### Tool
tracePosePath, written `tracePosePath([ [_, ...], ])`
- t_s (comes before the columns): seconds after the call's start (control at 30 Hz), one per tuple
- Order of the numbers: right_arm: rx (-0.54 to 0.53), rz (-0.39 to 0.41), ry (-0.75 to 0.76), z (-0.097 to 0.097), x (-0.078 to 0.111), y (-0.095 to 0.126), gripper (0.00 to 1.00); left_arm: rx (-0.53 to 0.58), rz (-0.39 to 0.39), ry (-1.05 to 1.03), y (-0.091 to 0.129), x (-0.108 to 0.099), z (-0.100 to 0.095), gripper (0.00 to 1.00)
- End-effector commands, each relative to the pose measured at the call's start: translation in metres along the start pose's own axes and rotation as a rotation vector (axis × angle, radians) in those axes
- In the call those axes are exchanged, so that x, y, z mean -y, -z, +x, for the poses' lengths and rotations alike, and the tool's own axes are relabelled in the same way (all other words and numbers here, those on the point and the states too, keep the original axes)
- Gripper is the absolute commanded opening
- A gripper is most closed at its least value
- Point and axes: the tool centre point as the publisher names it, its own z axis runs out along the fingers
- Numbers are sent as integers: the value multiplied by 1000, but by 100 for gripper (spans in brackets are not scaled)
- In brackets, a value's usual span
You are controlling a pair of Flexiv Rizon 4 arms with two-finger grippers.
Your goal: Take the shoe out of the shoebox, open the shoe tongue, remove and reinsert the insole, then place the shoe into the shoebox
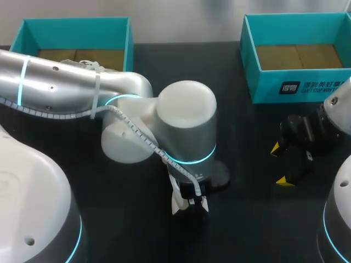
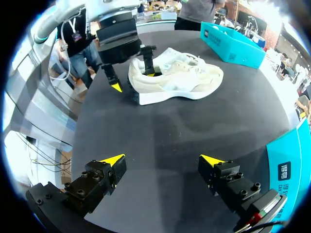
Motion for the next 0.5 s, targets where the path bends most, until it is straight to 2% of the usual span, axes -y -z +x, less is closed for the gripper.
tracePosePath([
  [0.03, 1, 3, -1, 0, -1, -1, 100, -4, -4, 1, -2, 2, -2, 20],
  [0.07, 1, 3, -1, 0, -1, -1, 100, -7, -8, 0, -2, 2, -3, 7],
  [0.1, 1, 3, -1, 0, -1, -1, 100, -12, -9, -1, -2, 2, -4, 0],
  [0.5, 1, 3, -1, 0, -1, -1, 100, -38, -7, -13, 8, -2, -7, 0],
])
